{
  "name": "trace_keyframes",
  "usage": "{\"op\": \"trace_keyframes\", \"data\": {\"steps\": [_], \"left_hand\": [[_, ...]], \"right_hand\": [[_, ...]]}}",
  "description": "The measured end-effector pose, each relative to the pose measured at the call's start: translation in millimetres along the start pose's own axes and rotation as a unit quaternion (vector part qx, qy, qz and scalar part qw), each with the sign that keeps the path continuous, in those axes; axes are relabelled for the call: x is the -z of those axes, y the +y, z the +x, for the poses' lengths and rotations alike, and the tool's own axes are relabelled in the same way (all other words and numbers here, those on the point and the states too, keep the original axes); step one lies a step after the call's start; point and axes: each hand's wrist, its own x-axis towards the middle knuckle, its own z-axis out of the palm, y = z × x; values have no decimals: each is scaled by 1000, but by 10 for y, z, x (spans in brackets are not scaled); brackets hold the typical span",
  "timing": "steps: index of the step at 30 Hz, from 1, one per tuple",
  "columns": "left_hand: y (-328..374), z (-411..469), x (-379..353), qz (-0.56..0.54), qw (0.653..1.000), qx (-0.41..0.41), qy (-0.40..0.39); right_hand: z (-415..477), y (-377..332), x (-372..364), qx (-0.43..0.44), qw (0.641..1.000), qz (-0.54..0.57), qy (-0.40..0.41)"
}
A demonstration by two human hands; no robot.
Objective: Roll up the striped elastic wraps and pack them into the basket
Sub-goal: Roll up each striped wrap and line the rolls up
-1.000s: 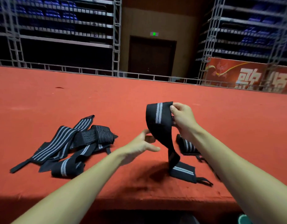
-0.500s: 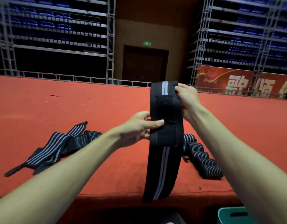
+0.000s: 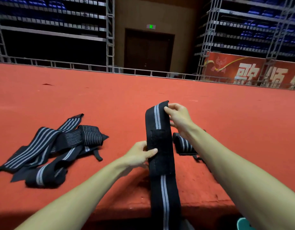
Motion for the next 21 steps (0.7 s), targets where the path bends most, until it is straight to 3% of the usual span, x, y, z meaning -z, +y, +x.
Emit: {"op": "trace_keyframes", "data": {"steps": [7, 11, 15, 21], "left_hand": [[-646, 635, 136, 123, 985, -22, 115], [-920, 797, 155, 253, 952, -36, 171], [-1004, 888, 146, 302, 930, -36, 208], [-1025, 896, 106, 395, 902, -11, 177]], "right_hand": [[494, 719, -264, -20, 1000, 4, -4], [698, 1238, -346, -54, 998, -16, 10], [725, 1682, -401, -78, 986, -143, -10], [557, 1643, -485, -34, 954, -294, -53]]}}
